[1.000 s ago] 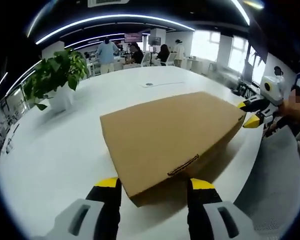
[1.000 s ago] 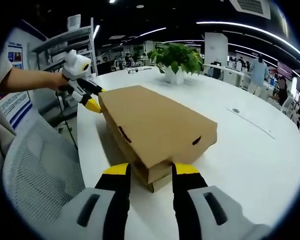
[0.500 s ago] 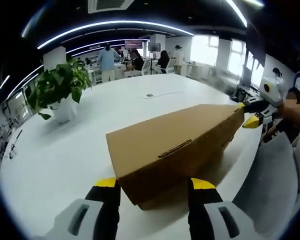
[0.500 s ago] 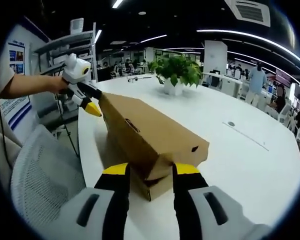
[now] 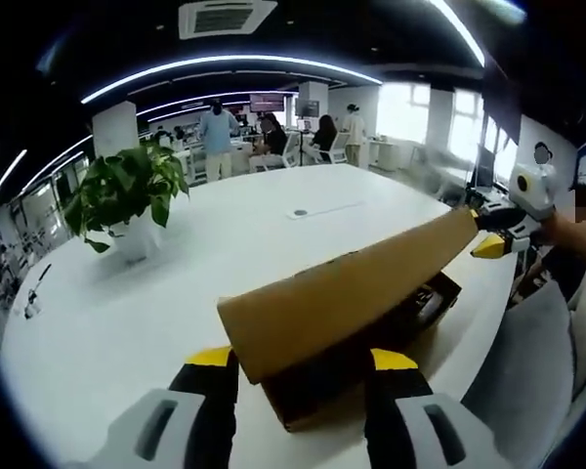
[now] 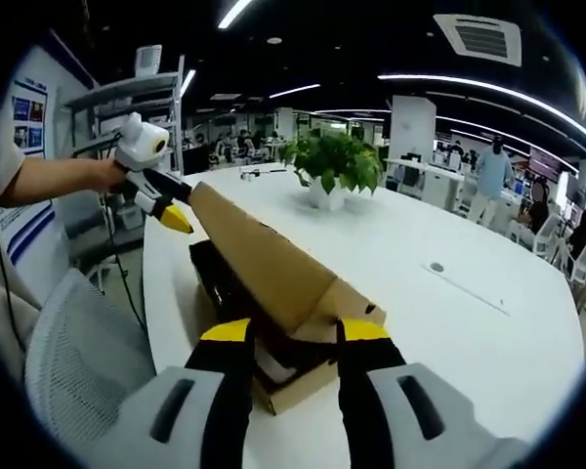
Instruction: Operate the shoe box by opening the lid, removing the specified soft item, and placing it in the target area until the item is outside and the box remains undamaged.
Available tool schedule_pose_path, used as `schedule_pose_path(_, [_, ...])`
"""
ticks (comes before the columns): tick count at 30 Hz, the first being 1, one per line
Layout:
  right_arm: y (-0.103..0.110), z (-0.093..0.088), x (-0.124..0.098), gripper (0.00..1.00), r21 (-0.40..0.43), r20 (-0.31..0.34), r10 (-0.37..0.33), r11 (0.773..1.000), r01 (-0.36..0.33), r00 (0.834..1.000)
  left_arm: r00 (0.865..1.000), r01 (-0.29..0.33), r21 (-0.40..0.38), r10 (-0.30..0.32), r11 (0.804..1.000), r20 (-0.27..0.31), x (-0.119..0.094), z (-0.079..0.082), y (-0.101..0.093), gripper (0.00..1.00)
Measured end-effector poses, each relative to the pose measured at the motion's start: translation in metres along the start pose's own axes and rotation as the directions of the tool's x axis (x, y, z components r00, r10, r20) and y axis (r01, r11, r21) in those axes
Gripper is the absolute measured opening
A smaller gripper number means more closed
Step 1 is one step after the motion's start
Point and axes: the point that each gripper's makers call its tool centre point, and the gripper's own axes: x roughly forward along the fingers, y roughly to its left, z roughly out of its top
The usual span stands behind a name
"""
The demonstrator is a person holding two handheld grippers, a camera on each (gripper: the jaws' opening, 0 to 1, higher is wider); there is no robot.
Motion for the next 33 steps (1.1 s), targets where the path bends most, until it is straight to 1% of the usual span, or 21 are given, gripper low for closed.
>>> schedule_pose_path(4, [-0.005, 0.007, 0.001, 0.3, -0.009, 0.015, -0.009, 1.0, 0.009, 1.0, 1.0, -0.022, 0.014, 0.022, 1.0, 0.006, 0.002, 0.007, 0.004, 0.49])
schedule_pose_path(9, [-0.014, 0.019, 0.003, 0.3, -0.003, 0.039, -0.026, 1.0, 0.026, 0.999, 0.997, -0.068, 0.013, 0.068, 0.998, 0.036, 0.002, 0.02, 0.017, 0.39])
schedule_pose_path(14, [-0.022, 0.028, 0.005, 0.31, -0.008, 0.058, -0.037, 0.999, 0.037, 0.998, 0.994, -0.096, 0.016, 0.095, 0.995, 0.06, 0.003, 0.033, 0.028, 0.33])
schedule_pose_path(20, [-0.03, 0.034, 0.007, 0.29, -0.018, 0.071, -0.044, 0.999, 0.045, 0.997, 0.991, -0.117, 0.021, 0.115, 0.993, 0.066, 0.005, 0.043, 0.037, 0.26])
schedule_pose_path(24, [-0.039, 0.04, 0.01, 0.27, -0.03, 0.083, -0.051, 0.998, 0.054, 0.995, 0.99, -0.127, 0.03, 0.125, 0.991, 0.066, 0.008, 0.05, 0.042, 0.24])
schedule_pose_path(26, [-0.045, 0.043, 0.011, 0.25, -0.039, 0.088, -0.059, 0.997, 0.062, 0.994, 0.989, -0.141, 0.026, 0.139, 0.99, 0.056, 0.01, 0.052, 0.047, 0.2])
schedule_pose_path(27, [-0.047, 0.043, 0.011, 0.24, -0.04, 0.089, -0.062, 0.997, 0.065, 0.994, 0.988, -0.151, 0.04, 0.149, 0.988, 0.041, 0.012, 0.051, 0.051, 0.18])
schedule_pose_path(29, [-0.051, 0.045, 0.012, 0.22, -0.049, 0.093, -0.067, 0.996, 0.072, 0.993, 0.988, -0.151, 0.061, 0.149, 0.987, 0.032, 0.016, 0.053, 0.052, 0.17])
schedule_pose_path(33, [-0.056, 0.049, 0.013, 0.22, -0.013, 0.12, -0.071, 0.997, 0.073, 0.99, 0.986, -0.165, 0.037, 0.164, 0.986, 0.033, 0.017, 0.057, 0.061, 0.13])
